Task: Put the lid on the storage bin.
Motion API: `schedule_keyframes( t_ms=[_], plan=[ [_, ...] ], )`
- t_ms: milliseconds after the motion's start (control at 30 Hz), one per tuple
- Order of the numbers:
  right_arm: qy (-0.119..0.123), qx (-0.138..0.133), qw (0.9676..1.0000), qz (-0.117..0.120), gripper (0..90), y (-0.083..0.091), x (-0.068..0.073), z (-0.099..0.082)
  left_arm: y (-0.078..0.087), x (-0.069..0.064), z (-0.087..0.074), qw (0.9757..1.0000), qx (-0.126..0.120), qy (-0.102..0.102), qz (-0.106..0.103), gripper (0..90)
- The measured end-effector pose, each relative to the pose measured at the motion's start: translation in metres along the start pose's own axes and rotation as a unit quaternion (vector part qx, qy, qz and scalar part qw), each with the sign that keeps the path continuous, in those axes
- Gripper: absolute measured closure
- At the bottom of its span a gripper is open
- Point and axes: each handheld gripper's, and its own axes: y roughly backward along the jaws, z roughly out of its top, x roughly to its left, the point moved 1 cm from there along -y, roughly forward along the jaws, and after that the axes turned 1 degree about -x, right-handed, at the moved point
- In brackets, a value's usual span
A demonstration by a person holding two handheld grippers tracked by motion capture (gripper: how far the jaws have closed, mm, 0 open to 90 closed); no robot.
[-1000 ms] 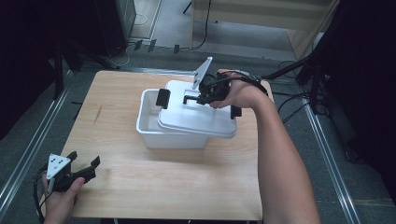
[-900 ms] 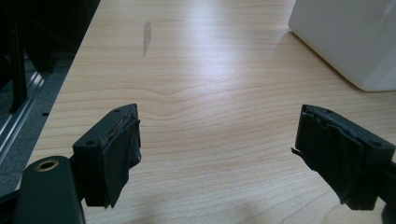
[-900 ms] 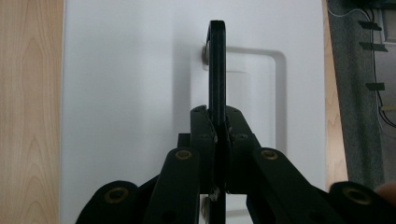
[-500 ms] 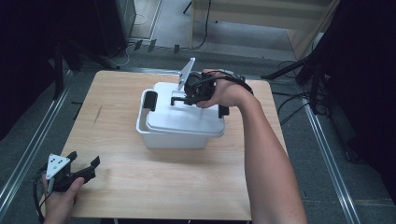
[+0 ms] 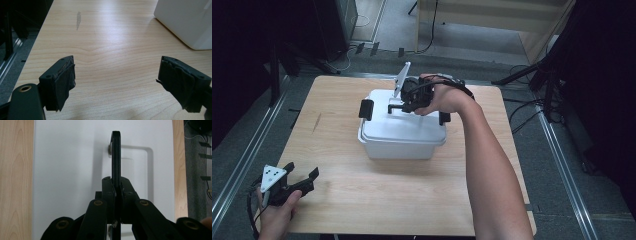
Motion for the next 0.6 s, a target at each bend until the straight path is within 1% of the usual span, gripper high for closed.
schedule_keyframes(
  t_ms=[33,67,100,133,167,200,233,267,300,333,367,400,433,467,500,533,600],
  plan=[
    [-0.007,0.004,1.0,-0.002,85.5,0.0,0.001,0.001,0.0,0.0,0.0,1.0,0.001,-0.001,-0.001,14.7],
    [0.0,-0.001,1.0,0.0,85.5,-0.001,0.0,0.002,0.0,0.0,0.0,1.0,0.0,-0.001,0.0,14.7],
    [-0.001,0.002,1.0,-0.001,85.5,-0.001,0.0,0.003,0.0,0.0,0.0,1.0,-0.001,-0.001,0.0,14.7],
    [0.002,-0.001,1.0,0.002,85.5,-0.003,-0.001,0.004,0.0,0.0,0.0,1.0,-0.001,-0.001,0.0,14.8],
    [-0.002,0.003,1.0,0.001,85.5,-0.003,0.0,0.005,0.0,0.0,0.0,1.0,0.001,-0.002,-0.001,14.7],
    [0.004,0.001,1.0,0.003,85.5,-0.004,-0.001,0.006,0.0,0.0,0.0,1.0,0.001,-0.001,-0.001,14.7],
    [0.0,0.004,1.0,0.003,85.5,-0.005,0.0,0.007,0.0,0.0,0.0,1.0,-0.002,0.0,0.0,14.8],
    [0.004,0.002,1.0,0.003,85.4,-0.006,-0.001,0.009,0.0,0.0,0.0,1.0,-0.002,0.001,0.0,14.7],
    [0.001,0.004,1.0,0.003,85.5,-0.007,-0.001,0.009,0.0,0.0,0.0,1.0,-0.003,0.001,0.0,14.7],
    [0.009,0.001,0.9999,0.005,85.4,-0.008,-0.002,0.011,0.0,0.0,0.0,1.0,-0.002,0.0,0.0,14.7],
    [-0.003,0.007,1.0,0.005,85.5,-0.008,0.0,0.011,0.0,0.0,0.0,1.0,-0.002,0.001,0.0,14.7],
    [0.007,0.002,1.0,0.007,85.5,-0.01,-0.002,0.012,0.0,0.0,0.0,1.0,-0.002,0.001,0.0,14.8],
    [0.007,0.004,1.0,0.006,85.4,-0.011,-0.001,0.013,0.0,0.0,0.0,1.0,-0.002,0.001,-0.001,14.8],
    [-0.001,0.009,0.9999,0.007,85.4,-0.011,0.0,0.013,0.0,0.0,0.0,1.0,-0.002,0.001,-0.001,14.7],
    [0.012,0.005,0.9999,0.006,85.5,-0.013,-0.001,0.014,0.0,0.0,0.0,1.0,-0.002,0.001,-0.001,14.7],
    [0.009,0.01,0.9999,0.006,85.4,-0.014,-0.001,0.014,0.0,0.0,0.0,1.0,-0.002,0.0,-0.001,14.7],
    [0.005,0.012,0.9999,0.006,85.4,-0.015,0.0,0.014,0.0,0.0,0.0,1.0,-0.001,-0.001,-0.002,14.7]
  ],
)
